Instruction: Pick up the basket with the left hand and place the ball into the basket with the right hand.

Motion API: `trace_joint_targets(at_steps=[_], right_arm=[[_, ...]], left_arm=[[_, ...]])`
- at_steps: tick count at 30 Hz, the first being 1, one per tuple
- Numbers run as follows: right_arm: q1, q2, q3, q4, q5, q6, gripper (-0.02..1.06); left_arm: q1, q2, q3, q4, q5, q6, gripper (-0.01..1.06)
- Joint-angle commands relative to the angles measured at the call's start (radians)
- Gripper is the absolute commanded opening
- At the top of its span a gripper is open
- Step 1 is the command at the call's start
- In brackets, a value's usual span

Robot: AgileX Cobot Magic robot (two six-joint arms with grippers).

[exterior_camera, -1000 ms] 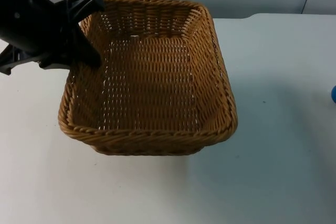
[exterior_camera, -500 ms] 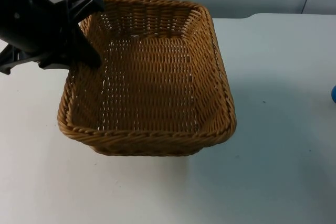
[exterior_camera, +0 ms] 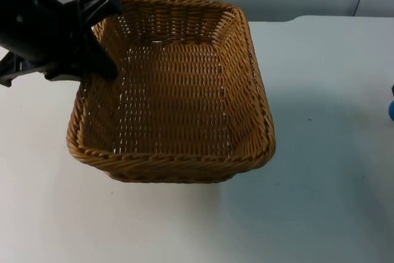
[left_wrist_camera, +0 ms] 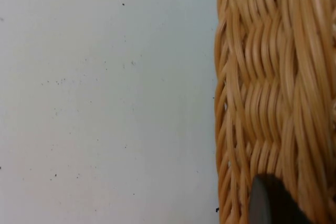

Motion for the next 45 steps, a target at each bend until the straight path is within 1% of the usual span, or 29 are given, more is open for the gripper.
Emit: trace_joint_targets(at_steps=[1,4,9,10,11,14,19,22,25,30,31,32,34,35,36,40,41,42,45], right_arm=[[0.005,0.017,-0.019,-0.008,-0.018,0.013,0.77],[0.024,0.065,-0.058,-0.005,-0.017,0.013,0.77],[0.053,0.097,-0.063,-0.009,-0.043,0.02,0.77],[0.058,0.105,-0.063,-0.02,-0.045,0.036,0.77],[0.06,0.111,-0.063,-0.035,-0.05,0.058,0.76],[0.06,0.127,-0.068,-0.055,-0.041,0.075,0.75],[0.06,0.138,-0.068,-0.055,-0.053,0.077,0.74],[0.06,0.138,-0.07,-0.053,-0.063,0.077,0.71],[0.06,0.138,-0.07,-0.055,-0.074,0.084,0.62],[0.06,0.138,-0.07,-0.052,-0.085,0.097,0.59],[0.06,0.138,-0.07,-0.052,-0.085,0.1,0.55],[0.06,0.138,-0.07,-0.052,-0.085,0.1,0.55],[0.06,0.138,-0.07,-0.057,-0.085,0.11,0.43],[0.06,0.138,-0.07,-0.058,-0.085,0.11,0.31],[0.06,0.138,-0.07,-0.058,-0.085,0.11,0.31],[0.06,0.138,-0.07,-0.058,-0.087,0.112,0.04],[0.06,0.138,-0.07,-0.058,-0.087,0.112,0.04],[0.06,0.138,-0.07,-0.058,-0.083,0.112,0.0],[0.06,0.105,-0.072,-0.058,-0.063,0.114,0.0]], left_arm=[[0.004,-0.014,0.001,-0.014,-0.001,0.003,0.0],[0.004,-0.014,0.001,-0.012,-0.005,0.004,0.0],[0.004,-0.014,0.001,-0.012,-0.009,0.004,0.0],[0.004,-0.014,0.001,-0.012,-0.009,0.004,0.0],[0.004,-0.014,0.001,-0.012,-0.009,0.004,0.0],[0.004,-0.012,0.001,-0.012,-0.009,0.004,0.0],[0.004,0.001,0.001,-0.012,-0.001,0.004,0.0],[0.004,0.003,0.001,-0.012,-0.001,0.004,0.0],[0.004,0.003,0.001,-0.012,-0.001,0.004,0.0],[0.004,0.003,0.001,-0.012,-0.001,0.004,0.0],[0.004,0.003,0.001,-0.012,-0.001,0.004,0.0],[0.004,0.003,0.001,-0.012,-0.001,0.004,0.0],[0.004,0.003,0.001,-0.012,-0.001,0.004,0.0],[0.004,0.003,0.001,-0.012,-0.001,0.004,0.0],[0.004,0.003,0.001,-0.012,-0.001,0.004,0.0],[0.004,0.003,0.001,-0.012,0.006,0.004,0.0],[0.004,0.003,0.001,-0.012,0.006,0.004,0.0],[0.004,0.003,0.001,-0.012,0.007,0.004,0.0],[0.004,0.003,0.001,-0.012,0.014,0.002,0.0]])
